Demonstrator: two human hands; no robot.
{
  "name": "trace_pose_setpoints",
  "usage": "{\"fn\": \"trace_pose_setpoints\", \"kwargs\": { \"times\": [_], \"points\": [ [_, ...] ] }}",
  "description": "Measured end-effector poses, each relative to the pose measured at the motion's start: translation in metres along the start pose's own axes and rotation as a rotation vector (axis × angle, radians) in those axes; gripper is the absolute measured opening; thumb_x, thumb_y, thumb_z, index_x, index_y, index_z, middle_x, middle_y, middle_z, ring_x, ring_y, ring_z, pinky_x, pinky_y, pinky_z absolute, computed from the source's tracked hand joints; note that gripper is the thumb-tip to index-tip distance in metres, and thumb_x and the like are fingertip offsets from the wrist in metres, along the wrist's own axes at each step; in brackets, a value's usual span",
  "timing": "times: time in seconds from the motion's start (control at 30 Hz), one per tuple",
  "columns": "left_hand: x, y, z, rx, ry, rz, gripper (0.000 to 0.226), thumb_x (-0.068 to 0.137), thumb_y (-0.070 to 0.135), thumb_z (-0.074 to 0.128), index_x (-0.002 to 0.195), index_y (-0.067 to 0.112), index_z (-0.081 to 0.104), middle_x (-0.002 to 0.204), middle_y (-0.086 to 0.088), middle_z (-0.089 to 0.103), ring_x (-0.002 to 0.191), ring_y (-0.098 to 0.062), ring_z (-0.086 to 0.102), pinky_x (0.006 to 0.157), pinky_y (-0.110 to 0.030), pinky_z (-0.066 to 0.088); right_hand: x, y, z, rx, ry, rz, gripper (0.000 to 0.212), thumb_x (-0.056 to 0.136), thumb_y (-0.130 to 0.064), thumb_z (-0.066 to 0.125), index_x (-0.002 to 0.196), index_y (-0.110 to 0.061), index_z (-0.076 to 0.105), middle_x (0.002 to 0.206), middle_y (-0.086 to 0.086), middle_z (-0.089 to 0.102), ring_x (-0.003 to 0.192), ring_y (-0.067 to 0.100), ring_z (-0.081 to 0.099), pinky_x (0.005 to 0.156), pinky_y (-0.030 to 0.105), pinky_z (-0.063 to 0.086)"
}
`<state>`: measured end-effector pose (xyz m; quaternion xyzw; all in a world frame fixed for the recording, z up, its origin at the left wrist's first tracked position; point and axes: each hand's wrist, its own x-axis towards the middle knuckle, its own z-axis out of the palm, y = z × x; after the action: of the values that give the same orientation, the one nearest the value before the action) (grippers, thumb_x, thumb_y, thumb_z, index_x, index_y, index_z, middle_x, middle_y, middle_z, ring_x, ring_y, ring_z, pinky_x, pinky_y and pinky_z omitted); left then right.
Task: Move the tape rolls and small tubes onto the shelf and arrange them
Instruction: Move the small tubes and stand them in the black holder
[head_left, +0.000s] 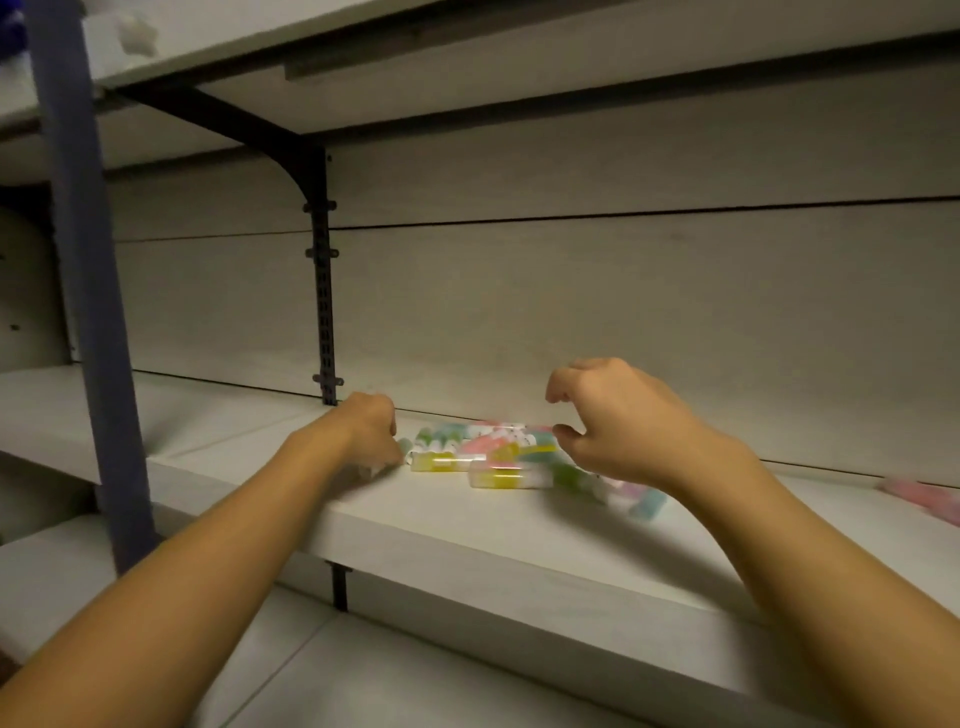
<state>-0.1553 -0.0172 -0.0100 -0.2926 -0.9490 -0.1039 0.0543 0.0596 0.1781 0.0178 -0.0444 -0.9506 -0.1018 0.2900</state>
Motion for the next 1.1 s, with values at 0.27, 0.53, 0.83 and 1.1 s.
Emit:
{"fn": "trace_pose_setpoints", "kwargs": {
  "times": [0.27, 0.53, 0.83, 1.1],
  "points": [
    [0.008, -0.019, -0.007, 0.062, -0.043, 0.108, 0.018, 0.091, 0.028, 0.064, 0.089, 0.011, 0.068, 0.089, -0.007, 0.064, 0.082, -0.025, 0.063, 0.080, -0.039, 0.058, 0.012, -0.021, 0.017, -0.017, -0.087, 0.046, 0.032, 0.086, -0.025, 0.061, 0.117, -0.020, 0.060, 0.115, 0.003, 0.061, 0.101, 0.028, 0.059, 0.082, 0.042, 0.054],
    [-0.010, -0.064, -0.020, -0.243, 0.169, 0.198, 0.015, 0.088, 0.016, 0.067, 0.103, 0.019, 0.070, 0.098, 0.002, 0.068, 0.086, -0.017, 0.065, 0.079, -0.035, 0.057, 0.049, -0.069, 0.055, -0.059, -0.218, -0.049, 0.019, 0.087, -0.024, 0.057, 0.103, -0.015, 0.061, 0.102, 0.004, 0.057, 0.088, 0.031, 0.059, 0.070, 0.040, 0.054],
    [-0.039, -0.086, -0.022, -0.500, 0.257, 0.176, 0.024, 0.084, 0.015, 0.078, 0.101, 0.028, 0.067, 0.097, 0.009, 0.065, 0.083, -0.011, 0.064, 0.069, -0.018, 0.049, 0.079, -0.086, 0.091, 0.013, -0.279, -0.096, 0.018, 0.086, -0.017, 0.063, 0.103, -0.023, 0.061, 0.105, -0.001, 0.058, 0.094, 0.025, 0.058, 0.077, 0.041, 0.052],
    [-0.050, -0.103, -0.019, -0.517, 0.282, 0.169, 0.025, 0.087, 0.015, 0.077, 0.106, 0.028, 0.066, 0.099, 0.007, 0.063, 0.085, -0.011, 0.063, 0.066, -0.017, 0.046, 0.082, -0.096, 0.093, 0.012, -0.260, -0.095, 0.018, 0.087, -0.012, 0.062, 0.104, -0.017, 0.061, 0.108, 0.000, 0.056, 0.094, 0.024, 0.056, 0.077, 0.041, 0.051]
  ]
}}
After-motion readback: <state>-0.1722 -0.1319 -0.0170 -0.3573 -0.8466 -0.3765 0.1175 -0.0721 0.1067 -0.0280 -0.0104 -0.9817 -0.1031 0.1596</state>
